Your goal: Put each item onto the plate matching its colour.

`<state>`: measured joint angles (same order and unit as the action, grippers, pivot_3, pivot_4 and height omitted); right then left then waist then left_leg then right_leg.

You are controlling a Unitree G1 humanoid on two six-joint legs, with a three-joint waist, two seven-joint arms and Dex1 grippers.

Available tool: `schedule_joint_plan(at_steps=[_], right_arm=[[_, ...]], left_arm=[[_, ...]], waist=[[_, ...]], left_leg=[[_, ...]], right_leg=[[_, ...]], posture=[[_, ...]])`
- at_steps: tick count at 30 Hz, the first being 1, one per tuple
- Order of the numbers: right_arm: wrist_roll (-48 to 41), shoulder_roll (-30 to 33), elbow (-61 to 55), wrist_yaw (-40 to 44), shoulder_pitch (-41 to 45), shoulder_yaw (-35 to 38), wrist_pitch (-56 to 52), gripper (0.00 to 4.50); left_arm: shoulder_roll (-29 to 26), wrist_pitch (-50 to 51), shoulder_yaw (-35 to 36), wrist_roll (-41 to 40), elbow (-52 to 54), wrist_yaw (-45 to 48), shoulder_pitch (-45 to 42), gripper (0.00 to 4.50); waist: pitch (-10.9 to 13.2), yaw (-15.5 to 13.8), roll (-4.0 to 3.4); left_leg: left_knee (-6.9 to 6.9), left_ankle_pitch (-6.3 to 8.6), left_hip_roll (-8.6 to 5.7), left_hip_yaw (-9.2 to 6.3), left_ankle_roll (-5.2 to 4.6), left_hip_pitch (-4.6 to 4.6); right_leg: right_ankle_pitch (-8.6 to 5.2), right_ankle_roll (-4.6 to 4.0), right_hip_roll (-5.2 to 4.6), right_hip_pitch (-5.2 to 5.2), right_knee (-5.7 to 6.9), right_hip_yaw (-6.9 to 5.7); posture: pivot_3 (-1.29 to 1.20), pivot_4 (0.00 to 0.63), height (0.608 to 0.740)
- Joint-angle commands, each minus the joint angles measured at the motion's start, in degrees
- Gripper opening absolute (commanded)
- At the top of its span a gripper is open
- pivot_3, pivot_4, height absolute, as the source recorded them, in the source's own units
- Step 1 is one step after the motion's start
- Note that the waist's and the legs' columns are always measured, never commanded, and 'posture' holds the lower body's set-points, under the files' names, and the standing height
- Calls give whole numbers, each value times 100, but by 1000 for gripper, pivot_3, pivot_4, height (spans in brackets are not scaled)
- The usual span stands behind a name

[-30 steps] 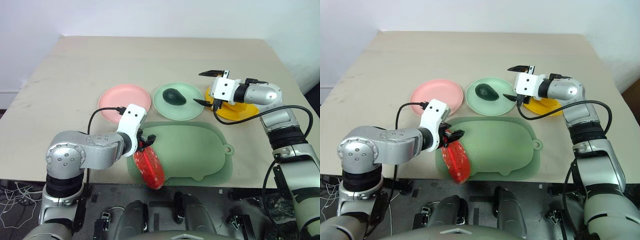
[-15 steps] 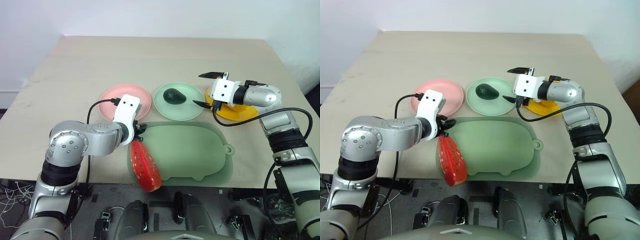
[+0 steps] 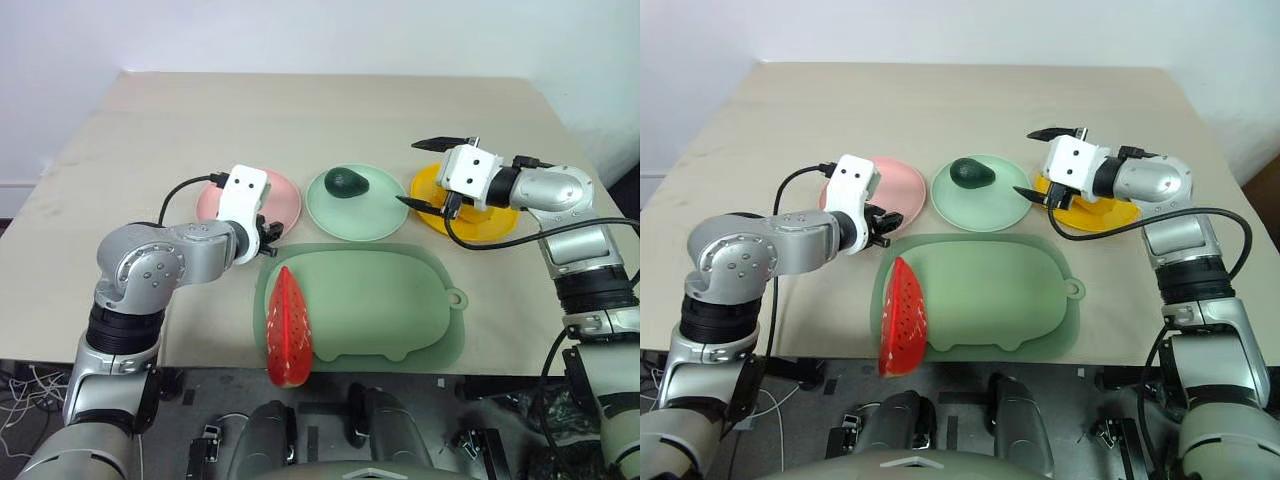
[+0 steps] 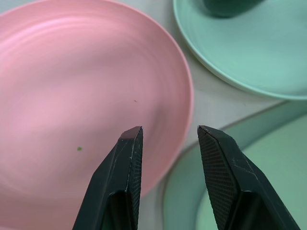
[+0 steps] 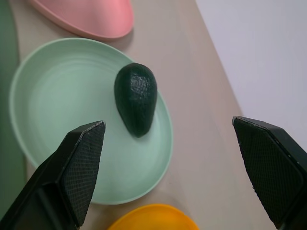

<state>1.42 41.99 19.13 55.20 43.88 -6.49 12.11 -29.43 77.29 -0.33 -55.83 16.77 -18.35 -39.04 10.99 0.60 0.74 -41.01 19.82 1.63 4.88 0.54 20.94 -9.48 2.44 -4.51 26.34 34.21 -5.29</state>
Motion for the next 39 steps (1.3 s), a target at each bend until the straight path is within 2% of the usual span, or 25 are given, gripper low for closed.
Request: schedule_joint_plan(at_steps=[1,7,9,12,13,14,16,18,19,23,32,39], right_arm=[[-29,77,-207,-19,6,114,60,4500],[-1,-25,-99,-54,-28,63,113,4500],[32,-90,34,-69,8,23,168,4500],[80,-227,262,-77,110,-40,262,4500],[94,-285,341,-76,146,-71,303,4500],[111,-343,410,-78,180,-103,336,4500],[126,-449,523,-81,227,-156,408,4500],[144,-572,599,-110,255,-196,458,4500],[156,-633,627,-131,256,-208,485,4500],[188,-771,640,-215,202,-229,526,4500],[165,-834,421,-459,-144,-182,473,4500],[126,-875,208,-561,-249,-183,328,4500]], left_arm=[[-119,83,586,133,78,274,-234,1885],[-17,1293,1848,-642,361,395,-700,1885],[-246,1494,1985,-1239,440,217,-848,1885],[-1230,1390,1584,-3207,6,-242,-834,2419],[-1819,863,1179,-4372,-108,-579,-726,2750],[-2244,481,900,-5125,-175,-746,-653,3003],[-2811,-33,551,-5717,-152,-549,-535,3684],[-3166,-210,397,-5717,-158,5,-393,4361],[-3378,-267,272,-5717,-137,162,-317,4441],[-3908,-542,-196,-5717,142,537,-224,4441],[-3730,-1324,-920,-5717,682,598,-17,4441],[-3975,-1493,-1540,-5717,1028,451,-40,4441]], waist=[[1,-1,1],[2,-2,4],[4,-4,7],[8,17,8],[8,19,8],[15,41,19],[19,28,15],[20,13,13],[20,3,13],[24,-16,21],[25,3,21],[25,1,21]], left_leg=[[0,0,0,0,0,1],[0,0,4,-11,-1,3],[-1,0,4,-14,-1,4],[0,0,14,-17,0,2],[3,0,17,-15,0,-1],[4,0,18,-15,1,-3],[7,0,23,-12,5,-8],[6,0,18,-10,5,-9],[5,0,13,-10,5,-9],[4,0,-2,-13,4,-3],[4,0,0,-13,4,1],[4,0,0,-13,4,0]], right_leg=[[0,0,0,1,0,0],[0,0,-1,2,0,0],[0,1,-2,1,0,0],[0,1,-4,3,4,6],[0,0,-5,5,7,9],[0,0,-6,5,8,10],[0,-2,-19,10,15,20],[0,-2,-15,9,15,19],[-1,-2,-12,9,15,16],[-1,-2,-6,6,11,10],[-1,-2,0,8,5,12],[-1,-2,1,6,5,13]], posture=[[0,150,740],[0,150,740],[0,150,740],[0,150,740],[0,150,740],[0,150,740],[0,150,740],[0,150,740],[0,150,740],[0,150,740],[0,150,740],[0,150,740]])
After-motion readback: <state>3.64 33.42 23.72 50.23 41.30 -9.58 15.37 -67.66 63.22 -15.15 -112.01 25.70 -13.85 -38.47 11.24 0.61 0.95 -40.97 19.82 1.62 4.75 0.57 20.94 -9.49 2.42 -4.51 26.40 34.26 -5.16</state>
